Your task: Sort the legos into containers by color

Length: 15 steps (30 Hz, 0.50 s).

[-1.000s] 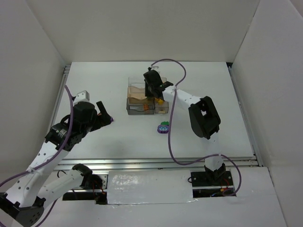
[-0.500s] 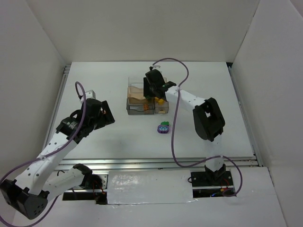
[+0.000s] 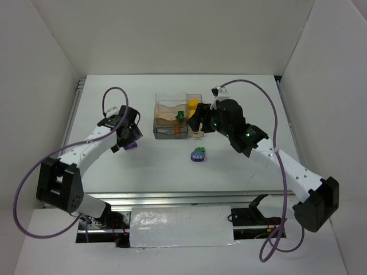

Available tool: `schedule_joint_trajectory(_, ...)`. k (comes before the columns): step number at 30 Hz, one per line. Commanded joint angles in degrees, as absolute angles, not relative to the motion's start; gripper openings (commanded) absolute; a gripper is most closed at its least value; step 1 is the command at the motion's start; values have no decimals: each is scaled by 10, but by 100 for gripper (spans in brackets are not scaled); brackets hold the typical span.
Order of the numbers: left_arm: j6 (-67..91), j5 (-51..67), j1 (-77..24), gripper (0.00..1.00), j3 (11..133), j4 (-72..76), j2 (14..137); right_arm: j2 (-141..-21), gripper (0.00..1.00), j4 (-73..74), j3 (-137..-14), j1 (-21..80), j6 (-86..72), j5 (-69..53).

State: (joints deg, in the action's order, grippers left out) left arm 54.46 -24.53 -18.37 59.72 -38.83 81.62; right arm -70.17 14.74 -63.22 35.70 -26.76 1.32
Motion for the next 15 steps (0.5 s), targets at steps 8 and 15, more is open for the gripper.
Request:
schedule_joint_trajectory(8, 769, -284, -171, 97, 617, -426, 847, -622, 80, 145, -541, 370, -256, -63)
schedule_joint_trajectory(15, 871, -293, -170, 97, 655, -445, 917, -606, 80, 120, -511, 372, -266, -104)
